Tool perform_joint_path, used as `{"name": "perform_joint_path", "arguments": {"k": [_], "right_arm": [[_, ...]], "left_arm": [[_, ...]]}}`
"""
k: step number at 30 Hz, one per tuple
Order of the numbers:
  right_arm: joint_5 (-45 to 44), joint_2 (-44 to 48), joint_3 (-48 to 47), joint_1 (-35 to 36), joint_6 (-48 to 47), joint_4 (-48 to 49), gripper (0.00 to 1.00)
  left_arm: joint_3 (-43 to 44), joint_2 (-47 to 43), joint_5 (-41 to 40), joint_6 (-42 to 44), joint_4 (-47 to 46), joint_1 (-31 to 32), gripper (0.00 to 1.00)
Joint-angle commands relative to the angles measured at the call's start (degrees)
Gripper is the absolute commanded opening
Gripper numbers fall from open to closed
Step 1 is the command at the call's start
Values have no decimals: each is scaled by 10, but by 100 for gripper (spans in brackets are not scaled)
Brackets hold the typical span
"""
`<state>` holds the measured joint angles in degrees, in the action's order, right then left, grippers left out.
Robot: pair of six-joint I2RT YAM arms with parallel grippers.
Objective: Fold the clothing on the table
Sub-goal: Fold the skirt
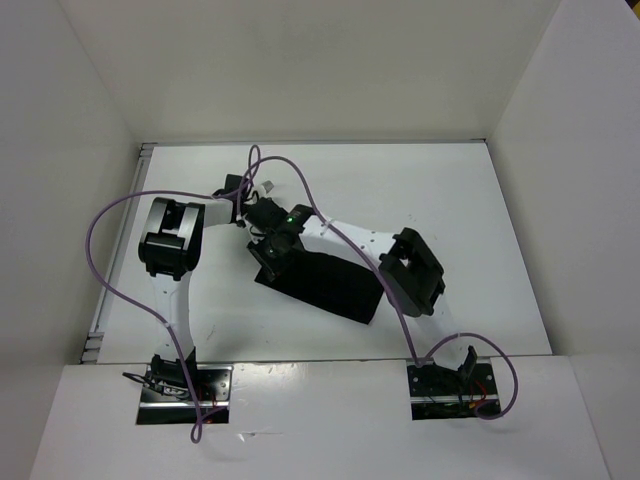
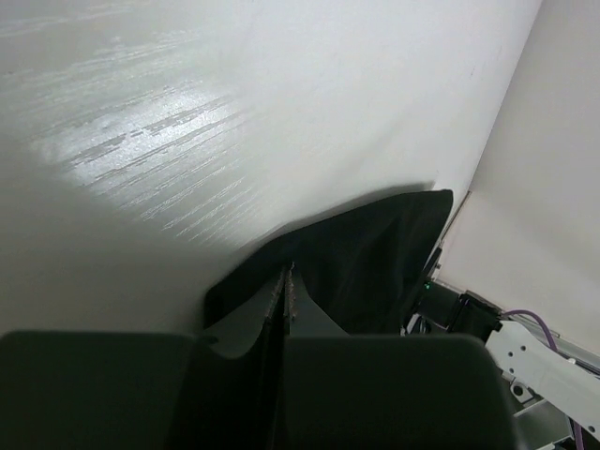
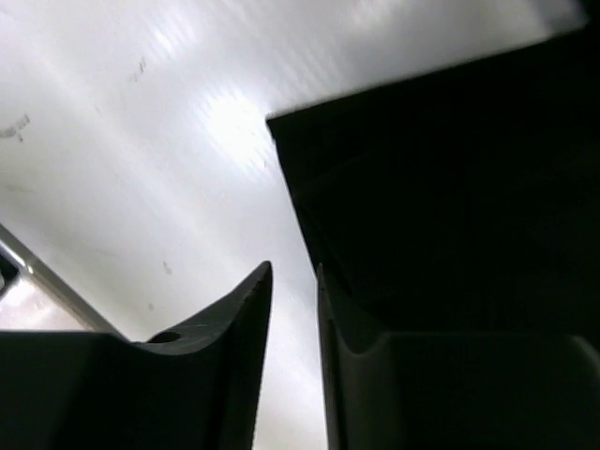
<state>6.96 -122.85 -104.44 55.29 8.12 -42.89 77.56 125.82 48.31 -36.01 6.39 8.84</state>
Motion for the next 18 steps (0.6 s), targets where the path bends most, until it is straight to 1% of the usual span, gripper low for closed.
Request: {"name": "perform_joint_path", "arguments": {"k": [1,3,5,6,8,9,11,12,14,15,18], "right_arm": [[28,25,4,6,-4,-53,33],[15,45,11,6,-4,-67,34],[-11,87,46,6,20,-67,34],[-40,103,61,6,29,-61,34],[-52,144,108,-18,58,-48,34],[-69,155,143,-38,71,-47,34],[-88,193,181,-61,109,-27,30],[-103,204,200,-71,122,-27,30],[-113,231,247,-98,151,-14,30],[-114,236,271,-105,157,-14,30],[-108,236,306,-127,172,-9,29]], "left_arm": [[6,14,-14,23,8,3,2],[6,14,-14,23,8,3,2],[6,14,-14,23,8,3,2],[6,14,-14,23,8,3,2],[1,-3,-2,17,8,3,2],[0,-24,-2,16,8,3,2],[-14,-54,-2,9,1,3,2],[-25,-87,-7,4,1,3,2],[-36,-122,-12,4,1,3,2],[-45,-157,-12,4,1,10,2],[-64,-211,-25,4,7,15,3]]}}
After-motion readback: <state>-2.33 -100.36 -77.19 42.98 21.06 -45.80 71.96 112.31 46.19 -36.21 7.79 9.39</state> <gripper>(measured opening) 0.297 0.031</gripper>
